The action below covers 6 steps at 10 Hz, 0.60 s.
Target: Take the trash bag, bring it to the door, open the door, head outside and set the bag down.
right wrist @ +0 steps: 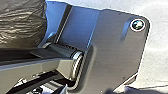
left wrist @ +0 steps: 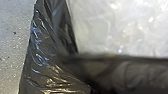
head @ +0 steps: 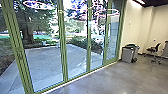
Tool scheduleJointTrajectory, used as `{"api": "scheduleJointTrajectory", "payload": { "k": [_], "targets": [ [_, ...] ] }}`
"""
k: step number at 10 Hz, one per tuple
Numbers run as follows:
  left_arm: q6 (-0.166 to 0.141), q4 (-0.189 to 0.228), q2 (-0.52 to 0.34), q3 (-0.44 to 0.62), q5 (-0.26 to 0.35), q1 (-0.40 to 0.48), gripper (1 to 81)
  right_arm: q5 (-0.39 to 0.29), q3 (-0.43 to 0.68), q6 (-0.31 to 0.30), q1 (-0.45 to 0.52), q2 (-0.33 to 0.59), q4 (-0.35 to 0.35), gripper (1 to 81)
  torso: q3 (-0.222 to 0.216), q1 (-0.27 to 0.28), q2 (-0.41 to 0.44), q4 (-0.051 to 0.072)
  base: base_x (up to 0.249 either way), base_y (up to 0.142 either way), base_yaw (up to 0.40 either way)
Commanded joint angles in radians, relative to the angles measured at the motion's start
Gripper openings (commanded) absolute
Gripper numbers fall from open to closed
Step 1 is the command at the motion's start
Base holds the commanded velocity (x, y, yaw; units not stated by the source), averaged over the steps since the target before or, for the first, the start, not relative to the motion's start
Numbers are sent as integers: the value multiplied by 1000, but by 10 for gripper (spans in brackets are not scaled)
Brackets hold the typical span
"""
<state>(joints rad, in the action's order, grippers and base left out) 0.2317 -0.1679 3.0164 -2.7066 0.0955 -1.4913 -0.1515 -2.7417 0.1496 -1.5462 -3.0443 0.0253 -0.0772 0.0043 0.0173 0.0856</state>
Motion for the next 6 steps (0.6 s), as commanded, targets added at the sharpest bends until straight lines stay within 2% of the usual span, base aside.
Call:
{"api": "scheduleJointTrajectory", "payload": {
  "k": [1, 6],
  "targets": [
    [3, 5, -2, 2, 55, 67, 10, -59, 2, 4, 62, -1, -4, 811, 0, 0, 0, 0, 0, 0, -123],
    [5, 4, -5, 2, 55, 67, 10, -59, 2, 4, 62, -1, -5, 811, 0, 0, 0, 0, 0, 0, 0]
  ]
}}
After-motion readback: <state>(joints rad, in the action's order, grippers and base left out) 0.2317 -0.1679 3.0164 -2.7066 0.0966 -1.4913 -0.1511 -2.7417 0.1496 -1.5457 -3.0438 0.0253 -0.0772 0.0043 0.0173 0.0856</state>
